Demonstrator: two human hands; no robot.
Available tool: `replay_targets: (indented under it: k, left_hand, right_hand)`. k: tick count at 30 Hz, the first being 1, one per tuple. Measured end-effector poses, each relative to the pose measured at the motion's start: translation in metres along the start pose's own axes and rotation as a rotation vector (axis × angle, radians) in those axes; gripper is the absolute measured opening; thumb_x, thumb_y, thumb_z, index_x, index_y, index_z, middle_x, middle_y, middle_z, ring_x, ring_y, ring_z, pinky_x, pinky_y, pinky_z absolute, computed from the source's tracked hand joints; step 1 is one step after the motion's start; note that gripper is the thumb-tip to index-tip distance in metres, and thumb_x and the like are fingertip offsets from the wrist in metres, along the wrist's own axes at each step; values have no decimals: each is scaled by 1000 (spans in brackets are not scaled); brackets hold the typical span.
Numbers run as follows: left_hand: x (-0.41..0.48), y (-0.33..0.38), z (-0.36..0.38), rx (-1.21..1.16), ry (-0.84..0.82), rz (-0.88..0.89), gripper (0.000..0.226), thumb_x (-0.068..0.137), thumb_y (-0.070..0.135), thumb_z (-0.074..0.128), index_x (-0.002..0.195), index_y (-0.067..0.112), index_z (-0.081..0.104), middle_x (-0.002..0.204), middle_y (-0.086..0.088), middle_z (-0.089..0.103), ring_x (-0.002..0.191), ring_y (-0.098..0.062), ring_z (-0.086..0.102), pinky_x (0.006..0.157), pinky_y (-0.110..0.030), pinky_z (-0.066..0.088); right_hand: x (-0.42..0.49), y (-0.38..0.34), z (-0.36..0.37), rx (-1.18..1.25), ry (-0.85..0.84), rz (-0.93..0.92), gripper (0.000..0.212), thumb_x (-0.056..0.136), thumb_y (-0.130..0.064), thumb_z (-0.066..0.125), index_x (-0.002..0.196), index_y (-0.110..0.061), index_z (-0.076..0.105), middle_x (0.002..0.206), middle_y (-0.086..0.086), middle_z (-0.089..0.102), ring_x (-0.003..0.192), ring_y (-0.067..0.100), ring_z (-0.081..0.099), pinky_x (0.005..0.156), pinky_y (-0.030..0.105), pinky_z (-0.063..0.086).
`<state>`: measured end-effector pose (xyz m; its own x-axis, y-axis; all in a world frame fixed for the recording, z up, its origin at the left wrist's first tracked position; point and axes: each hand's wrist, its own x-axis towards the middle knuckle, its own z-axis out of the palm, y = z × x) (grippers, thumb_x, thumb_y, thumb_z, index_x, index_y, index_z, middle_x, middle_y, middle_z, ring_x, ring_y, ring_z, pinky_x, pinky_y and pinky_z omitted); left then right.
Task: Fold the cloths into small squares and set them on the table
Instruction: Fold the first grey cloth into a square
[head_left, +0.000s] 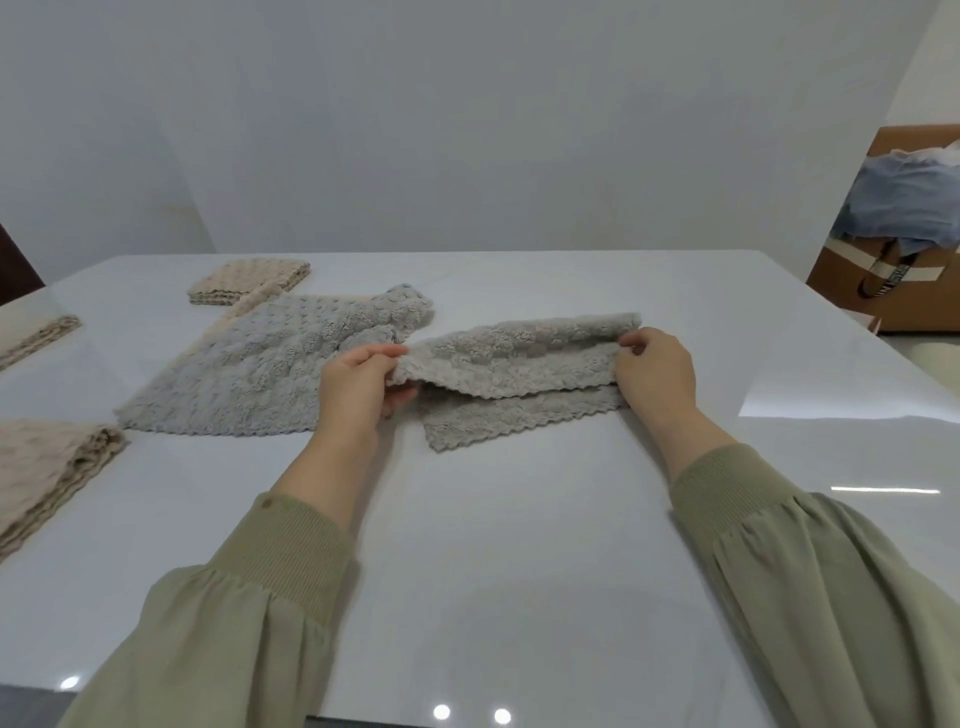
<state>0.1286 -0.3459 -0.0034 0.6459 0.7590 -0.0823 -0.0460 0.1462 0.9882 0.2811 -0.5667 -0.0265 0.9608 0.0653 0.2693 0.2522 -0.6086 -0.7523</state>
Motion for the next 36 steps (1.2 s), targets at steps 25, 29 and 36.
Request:
replay_targets:
  k: [25,29,36]
  left_hand:
    - [-16,-21,14,1158,-559,779,28,81,29,70,108,21,67,102,4,58,104,-14,48,92,-28,38]
    - [-11,-14,8,1195,-507,791,23,80,12,62,101,19,70,94,5,63,96,-15,56,83,-27,42]
    - [-5,-5,-7,1152,-481,695,18,73,9,66,83,22,72,81,9,65,79,-13,58,77,-29,48]
  right_hand:
    - [-30,-15,1,-422,-217,-465,30,96,-26,42,95,-8,65,95,10,58,96,29,50,81,38,42]
    - [-37,-17,-5,-402,-367,-466,41,92,-51,45,101,-15,62,96,2,52,100,22,45,88,37,40]
    - [-47,-18,-16,-477,-415,-510,42,85,-52,57,110,-19,58,98,-2,47,105,21,46,91,36,39]
